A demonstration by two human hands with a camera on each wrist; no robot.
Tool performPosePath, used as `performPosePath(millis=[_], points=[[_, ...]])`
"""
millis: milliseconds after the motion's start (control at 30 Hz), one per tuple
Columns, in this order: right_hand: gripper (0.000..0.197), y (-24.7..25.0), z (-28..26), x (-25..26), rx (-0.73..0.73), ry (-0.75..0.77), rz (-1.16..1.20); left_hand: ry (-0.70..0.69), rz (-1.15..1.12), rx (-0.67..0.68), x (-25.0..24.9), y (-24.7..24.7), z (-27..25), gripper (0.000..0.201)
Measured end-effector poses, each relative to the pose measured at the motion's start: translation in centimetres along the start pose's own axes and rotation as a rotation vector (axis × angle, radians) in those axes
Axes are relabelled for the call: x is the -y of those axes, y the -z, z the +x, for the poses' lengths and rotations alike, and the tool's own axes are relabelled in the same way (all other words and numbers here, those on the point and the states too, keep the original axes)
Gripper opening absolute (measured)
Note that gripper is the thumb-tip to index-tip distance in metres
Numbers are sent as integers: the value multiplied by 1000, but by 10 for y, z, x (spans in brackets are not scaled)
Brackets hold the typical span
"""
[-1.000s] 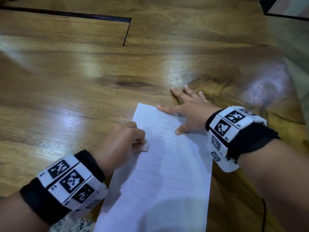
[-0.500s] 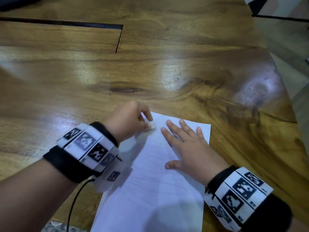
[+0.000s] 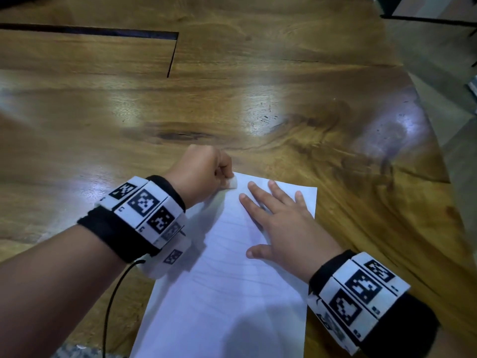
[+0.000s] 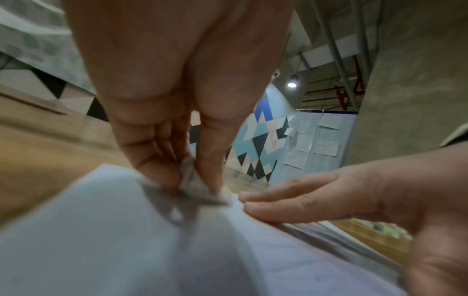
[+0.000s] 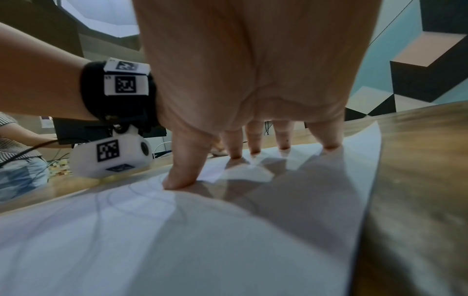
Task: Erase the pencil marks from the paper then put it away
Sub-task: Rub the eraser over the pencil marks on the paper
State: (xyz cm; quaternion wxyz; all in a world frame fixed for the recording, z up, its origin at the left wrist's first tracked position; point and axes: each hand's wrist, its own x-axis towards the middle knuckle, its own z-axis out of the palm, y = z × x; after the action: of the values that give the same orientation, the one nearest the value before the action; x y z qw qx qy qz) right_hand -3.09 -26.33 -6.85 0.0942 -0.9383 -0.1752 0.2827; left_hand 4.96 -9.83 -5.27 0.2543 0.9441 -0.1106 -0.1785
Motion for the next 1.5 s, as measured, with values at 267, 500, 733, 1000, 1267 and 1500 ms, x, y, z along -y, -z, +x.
performPosePath(millis=[267, 500, 733, 1000, 1267, 1500], points=[[93, -1, 1, 0, -9, -3, 6, 16, -26, -57, 3, 3, 5, 6], [94, 0, 0, 0, -5, -4, 13, 12, 20, 78, 8, 11, 0, 6], [93, -1, 1, -1, -17, 5, 13, -58, 46, 49, -1, -1, 0, 17], [80, -3, 1, -4, 7, 57, -21, -61, -4, 58, -2, 1, 9, 11], [79, -2, 1, -3, 10, 50, -52, -83, 43, 160, 4, 4, -3, 10], [80, 0, 2, -2, 29, 36, -71, -117, 52, 116, -2, 1, 6, 7]])
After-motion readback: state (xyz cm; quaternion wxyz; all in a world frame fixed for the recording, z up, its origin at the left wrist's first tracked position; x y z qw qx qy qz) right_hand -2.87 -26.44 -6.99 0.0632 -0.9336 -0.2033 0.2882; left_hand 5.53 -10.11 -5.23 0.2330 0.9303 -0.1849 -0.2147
